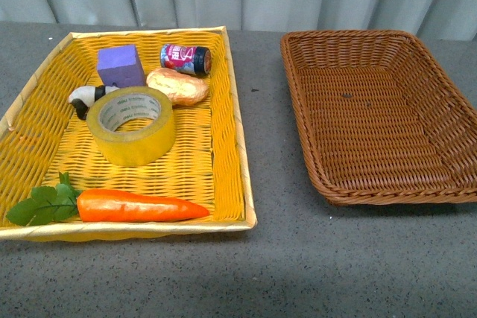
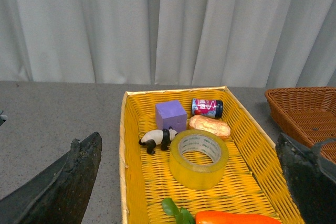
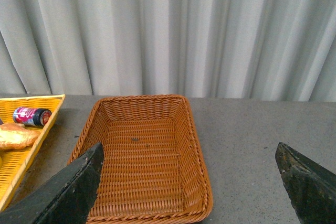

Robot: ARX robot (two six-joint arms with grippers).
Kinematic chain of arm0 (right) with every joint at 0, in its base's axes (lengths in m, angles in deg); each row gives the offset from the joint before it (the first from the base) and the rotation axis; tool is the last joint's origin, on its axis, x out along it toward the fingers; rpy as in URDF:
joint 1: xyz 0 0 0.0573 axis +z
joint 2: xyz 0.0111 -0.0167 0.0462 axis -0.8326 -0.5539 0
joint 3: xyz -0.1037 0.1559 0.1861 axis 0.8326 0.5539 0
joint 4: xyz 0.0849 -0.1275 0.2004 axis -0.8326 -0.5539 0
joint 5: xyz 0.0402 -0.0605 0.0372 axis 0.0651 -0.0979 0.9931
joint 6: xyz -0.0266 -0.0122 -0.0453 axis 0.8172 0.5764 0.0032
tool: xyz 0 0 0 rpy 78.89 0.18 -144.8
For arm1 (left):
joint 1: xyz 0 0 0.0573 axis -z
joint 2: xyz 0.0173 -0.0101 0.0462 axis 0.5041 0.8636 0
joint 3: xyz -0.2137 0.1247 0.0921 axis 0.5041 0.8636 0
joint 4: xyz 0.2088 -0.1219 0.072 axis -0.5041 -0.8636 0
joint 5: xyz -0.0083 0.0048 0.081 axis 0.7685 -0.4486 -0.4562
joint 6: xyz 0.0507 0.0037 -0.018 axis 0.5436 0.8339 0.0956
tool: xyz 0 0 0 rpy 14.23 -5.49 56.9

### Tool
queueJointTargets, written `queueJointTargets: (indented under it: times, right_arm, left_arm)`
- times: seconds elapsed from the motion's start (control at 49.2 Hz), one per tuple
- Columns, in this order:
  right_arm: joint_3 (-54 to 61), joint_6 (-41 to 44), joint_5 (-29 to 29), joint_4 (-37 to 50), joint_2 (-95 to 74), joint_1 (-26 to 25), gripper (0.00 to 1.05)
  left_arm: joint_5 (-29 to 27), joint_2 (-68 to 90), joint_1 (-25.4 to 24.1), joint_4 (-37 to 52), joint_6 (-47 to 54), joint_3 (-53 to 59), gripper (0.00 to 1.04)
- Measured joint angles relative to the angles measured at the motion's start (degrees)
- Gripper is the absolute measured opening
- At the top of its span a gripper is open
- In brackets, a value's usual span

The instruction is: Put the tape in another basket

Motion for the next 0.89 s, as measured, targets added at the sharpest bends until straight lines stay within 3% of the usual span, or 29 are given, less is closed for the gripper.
queueJointTargets:
  times: [0.061,0.142,0.284,0.386,0.447,0.508,0.691,0.894]
  right_arm:
    - [0.00,0.00,0.00,0.00,0.00,0.00,0.96]
    - [0.00,0.02,0.04,0.00,0.00,0.00,0.96]
    - [0.00,0.00,0.00,0.00,0.04,0.00,0.96]
    - [0.00,0.00,0.02,0.00,0.04,0.00,0.96]
    - [0.00,0.00,0.02,0.00,0.04,0.00,0.96]
    - [0.00,0.00,0.02,0.00,0.04,0.00,0.96]
    - [0.00,0.02,0.00,0.00,0.04,0.00,0.96]
    - [0.00,0.00,0.02,0.00,0.04,0.00,0.96]
  left_arm:
    - [1.33,0.52,-0.39,-0.85,-0.24,-0.17,0.98]
    - [9.90,8.26,-3.23,-8.15,-1.88,-2.97,0.98]
    - [10.38,24.92,-2.36,-0.81,-5.20,-4.81,0.98]
    - [4.59,46.60,1.33,11.61,-9.07,-11.85,0.98]
    - [2.34,56.28,2.67,14.03,-10.93,-15.89,0.98]
    - [-0.28,69.40,4.68,14.23,-13.53,-21.81,0.98]
    - [-6.08,87.41,6.97,9.31,-15.56,-33.40,0.98]
    - [-7.91,96.65,8.44,5.57,-18.51,-41.59,0.98]
